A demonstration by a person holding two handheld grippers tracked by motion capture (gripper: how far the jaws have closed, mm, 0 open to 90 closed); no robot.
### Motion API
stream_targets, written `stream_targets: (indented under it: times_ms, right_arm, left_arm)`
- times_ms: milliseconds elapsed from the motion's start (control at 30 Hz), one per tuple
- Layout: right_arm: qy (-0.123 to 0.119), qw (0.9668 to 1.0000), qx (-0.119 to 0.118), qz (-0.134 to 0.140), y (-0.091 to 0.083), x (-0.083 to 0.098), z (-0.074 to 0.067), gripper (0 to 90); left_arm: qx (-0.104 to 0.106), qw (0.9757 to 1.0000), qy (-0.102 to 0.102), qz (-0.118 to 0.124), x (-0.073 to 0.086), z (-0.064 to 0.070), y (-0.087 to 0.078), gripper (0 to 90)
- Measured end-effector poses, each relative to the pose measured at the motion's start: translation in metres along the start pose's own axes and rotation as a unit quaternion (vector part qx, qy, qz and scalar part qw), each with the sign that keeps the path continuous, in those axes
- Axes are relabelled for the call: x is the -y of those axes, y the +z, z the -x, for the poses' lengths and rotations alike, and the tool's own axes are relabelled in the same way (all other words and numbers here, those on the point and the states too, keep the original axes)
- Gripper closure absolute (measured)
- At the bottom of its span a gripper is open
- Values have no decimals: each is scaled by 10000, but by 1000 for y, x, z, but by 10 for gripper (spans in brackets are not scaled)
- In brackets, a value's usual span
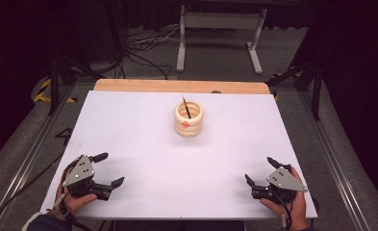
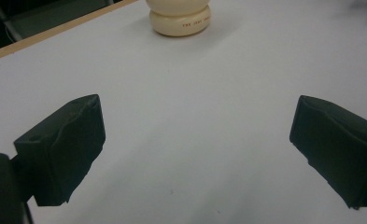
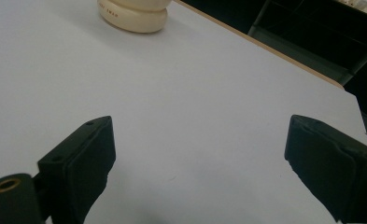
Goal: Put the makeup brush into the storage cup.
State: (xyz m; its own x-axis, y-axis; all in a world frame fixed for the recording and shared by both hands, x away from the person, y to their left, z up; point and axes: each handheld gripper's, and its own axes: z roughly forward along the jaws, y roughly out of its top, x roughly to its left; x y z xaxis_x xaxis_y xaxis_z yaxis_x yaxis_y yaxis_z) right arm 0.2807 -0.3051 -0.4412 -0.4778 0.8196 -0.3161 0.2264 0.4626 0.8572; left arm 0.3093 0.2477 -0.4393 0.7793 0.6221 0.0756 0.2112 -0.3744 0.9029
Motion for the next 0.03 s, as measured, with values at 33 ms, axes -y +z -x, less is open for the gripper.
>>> stream_targets:
  times_ms: [33]
  right_arm:
    - [-7, 10000, -8, -1, 1, 0, 0, 95]
  left_arm:
    - [-15, 10000, -7, 5, 0, 0, -1, 42]
